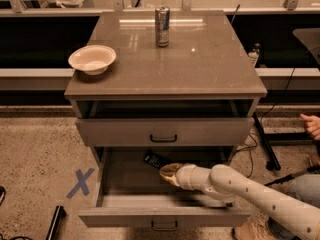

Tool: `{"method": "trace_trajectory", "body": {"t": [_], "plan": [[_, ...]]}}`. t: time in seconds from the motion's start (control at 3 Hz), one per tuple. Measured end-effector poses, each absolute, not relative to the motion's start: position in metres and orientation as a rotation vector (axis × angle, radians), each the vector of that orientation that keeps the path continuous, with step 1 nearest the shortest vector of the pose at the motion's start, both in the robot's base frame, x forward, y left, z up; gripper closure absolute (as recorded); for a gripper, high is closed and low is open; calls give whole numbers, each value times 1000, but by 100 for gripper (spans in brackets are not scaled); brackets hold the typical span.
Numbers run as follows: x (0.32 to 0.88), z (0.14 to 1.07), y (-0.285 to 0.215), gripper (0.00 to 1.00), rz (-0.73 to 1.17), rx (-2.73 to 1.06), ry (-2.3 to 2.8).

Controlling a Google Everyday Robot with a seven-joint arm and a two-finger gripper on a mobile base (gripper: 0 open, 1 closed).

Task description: Pick rxbar chocolate from middle drawer and place on counter

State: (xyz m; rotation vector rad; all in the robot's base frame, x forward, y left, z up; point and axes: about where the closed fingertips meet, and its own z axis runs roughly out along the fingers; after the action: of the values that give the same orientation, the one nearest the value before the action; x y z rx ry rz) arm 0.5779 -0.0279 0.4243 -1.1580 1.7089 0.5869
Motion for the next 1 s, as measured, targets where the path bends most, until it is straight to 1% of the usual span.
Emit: {"method": "trace_trajectory", "body": {"t": [0.33,0.67,1.0], "plan": [[590,419,-21,11,563,-1157,1744],[597,410,-20,0,544,-1149,1786],[604,403,-21,0,553,-1116,1807]]}}
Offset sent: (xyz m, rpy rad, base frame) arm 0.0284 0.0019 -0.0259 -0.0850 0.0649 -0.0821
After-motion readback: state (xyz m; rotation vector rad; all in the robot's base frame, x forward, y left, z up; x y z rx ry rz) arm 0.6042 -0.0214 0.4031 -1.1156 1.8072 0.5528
